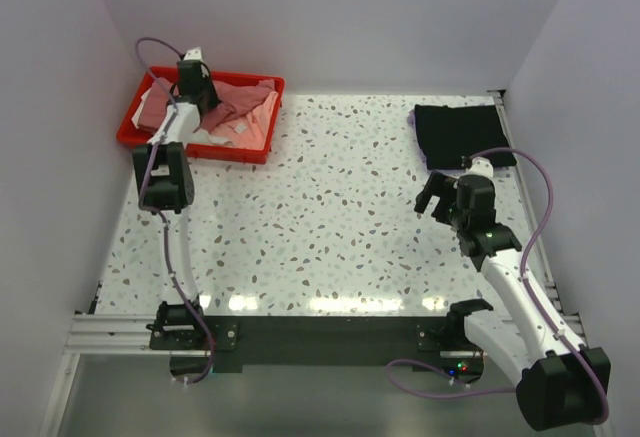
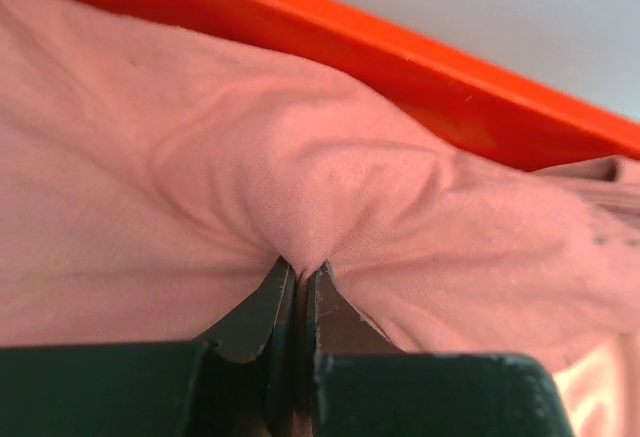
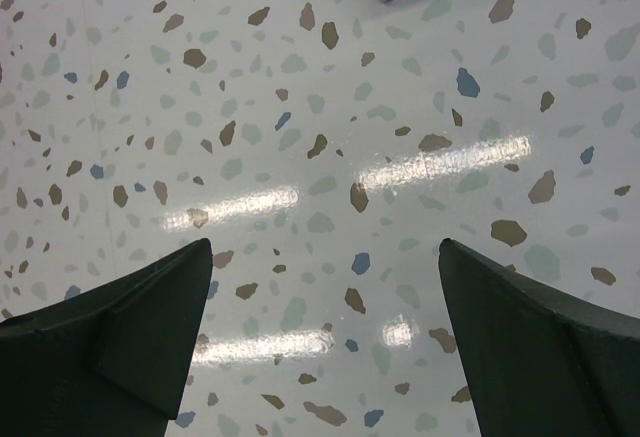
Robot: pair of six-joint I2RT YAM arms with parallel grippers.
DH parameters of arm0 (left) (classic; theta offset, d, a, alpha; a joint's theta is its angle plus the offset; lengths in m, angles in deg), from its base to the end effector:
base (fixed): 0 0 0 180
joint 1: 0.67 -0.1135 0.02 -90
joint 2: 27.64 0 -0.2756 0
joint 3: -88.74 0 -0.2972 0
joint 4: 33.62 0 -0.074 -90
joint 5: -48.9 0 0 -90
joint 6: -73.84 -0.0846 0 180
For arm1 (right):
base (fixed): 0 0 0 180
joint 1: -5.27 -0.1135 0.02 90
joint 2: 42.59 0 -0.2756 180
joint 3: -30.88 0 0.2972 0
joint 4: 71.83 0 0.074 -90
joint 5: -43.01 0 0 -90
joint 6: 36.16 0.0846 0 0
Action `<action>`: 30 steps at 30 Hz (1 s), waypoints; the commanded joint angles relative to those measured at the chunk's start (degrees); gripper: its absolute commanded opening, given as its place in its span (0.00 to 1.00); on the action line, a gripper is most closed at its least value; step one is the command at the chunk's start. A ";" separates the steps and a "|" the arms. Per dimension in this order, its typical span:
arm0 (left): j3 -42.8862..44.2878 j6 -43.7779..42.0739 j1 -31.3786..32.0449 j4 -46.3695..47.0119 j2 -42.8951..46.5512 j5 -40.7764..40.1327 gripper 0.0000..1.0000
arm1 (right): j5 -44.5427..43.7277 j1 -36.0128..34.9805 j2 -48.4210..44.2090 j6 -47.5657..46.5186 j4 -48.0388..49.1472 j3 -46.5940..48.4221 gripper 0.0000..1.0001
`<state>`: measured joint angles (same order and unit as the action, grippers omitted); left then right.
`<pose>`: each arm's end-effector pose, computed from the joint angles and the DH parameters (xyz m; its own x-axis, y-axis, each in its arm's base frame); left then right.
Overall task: Fold and stack the t-shirts
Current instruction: Grab the tshirt from the pile, then move the tshirt to the center of the board
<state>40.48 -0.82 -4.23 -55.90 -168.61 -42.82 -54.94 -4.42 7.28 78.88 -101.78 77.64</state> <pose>0.6612 0.0437 0.1565 -0.4799 -0.2948 -0.8263 -0.2225 0.9520 -0.2104 0.2695 0.0341 0.2220 -0.5094 0.3383 -0.7913 0.1801 0.9410 0.2864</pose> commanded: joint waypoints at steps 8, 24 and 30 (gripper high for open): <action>-2.32 -0.74 0.21 5.53 19.67 0.92 0.00 | -0.58 0.03 -1.26 -0.34 2.14 0.57 0.99; -7.51 2.42 7.76 7.83 49.45 1.81 0.00 | 0.47 0.03 -4.07 -0.16 1.70 0.39 0.99; -10.40 5.83 12.95 6.50 59.64 7.48 0.00 | 0.74 0.11 -6.01 -0.08 0.90 0.13 0.99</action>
<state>31.33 2.43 8.06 -52.67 -115.00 -40.02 -54.74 -4.42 2.95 78.88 -101.96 77.64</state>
